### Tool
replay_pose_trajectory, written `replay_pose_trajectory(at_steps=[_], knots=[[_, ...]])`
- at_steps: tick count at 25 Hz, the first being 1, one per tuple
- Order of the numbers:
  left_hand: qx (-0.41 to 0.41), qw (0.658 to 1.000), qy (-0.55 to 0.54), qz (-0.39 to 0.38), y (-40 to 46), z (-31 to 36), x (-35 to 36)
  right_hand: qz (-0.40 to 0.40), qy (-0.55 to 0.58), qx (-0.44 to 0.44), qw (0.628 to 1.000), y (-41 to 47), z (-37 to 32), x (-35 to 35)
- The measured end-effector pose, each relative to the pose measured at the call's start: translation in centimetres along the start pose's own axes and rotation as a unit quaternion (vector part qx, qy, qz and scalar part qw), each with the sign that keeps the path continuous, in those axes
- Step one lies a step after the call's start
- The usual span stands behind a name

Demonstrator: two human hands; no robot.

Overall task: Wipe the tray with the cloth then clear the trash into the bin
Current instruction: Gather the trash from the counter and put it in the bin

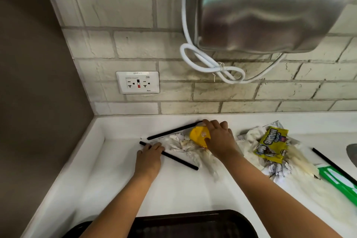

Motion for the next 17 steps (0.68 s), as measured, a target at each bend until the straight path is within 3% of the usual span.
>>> replay_pose_trajectory(at_steps=[4,6,9,12,17], knots=[[0.014,0.999,0.040,-0.005,-1.2,-0.4,-0.5,0.028,0.010,0.002,1.000,-2.0,0.3,0.1],[0.030,0.999,-0.017,0.004,-2.9,-0.4,-1.3,0.073,0.140,-0.003,0.987,-4.2,0.8,-0.9],[0.095,0.979,-0.173,0.060,-7.1,1.2,-3.6,0.178,0.393,0.041,0.901,-9.1,3.5,-3.5],[0.108,0.932,-0.336,0.081,-11.5,2.4,-5.2,0.192,0.549,0.110,0.806,-15.8,5.0,-4.0],[0.098,0.895,-0.426,0.087,-17.1,6.9,-6.4,0.240,0.571,0.151,0.770,-26.1,8.2,-4.9]])
Point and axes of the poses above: each hand's wrist, its own y-axis towards the middle knuckle, its own x-axis out of the palm, z = x × y, the point moved 10 cm from there along y, towards the middle knuckle, and after that the axes turned 5 degrees about -z, right-handed, at the moved point
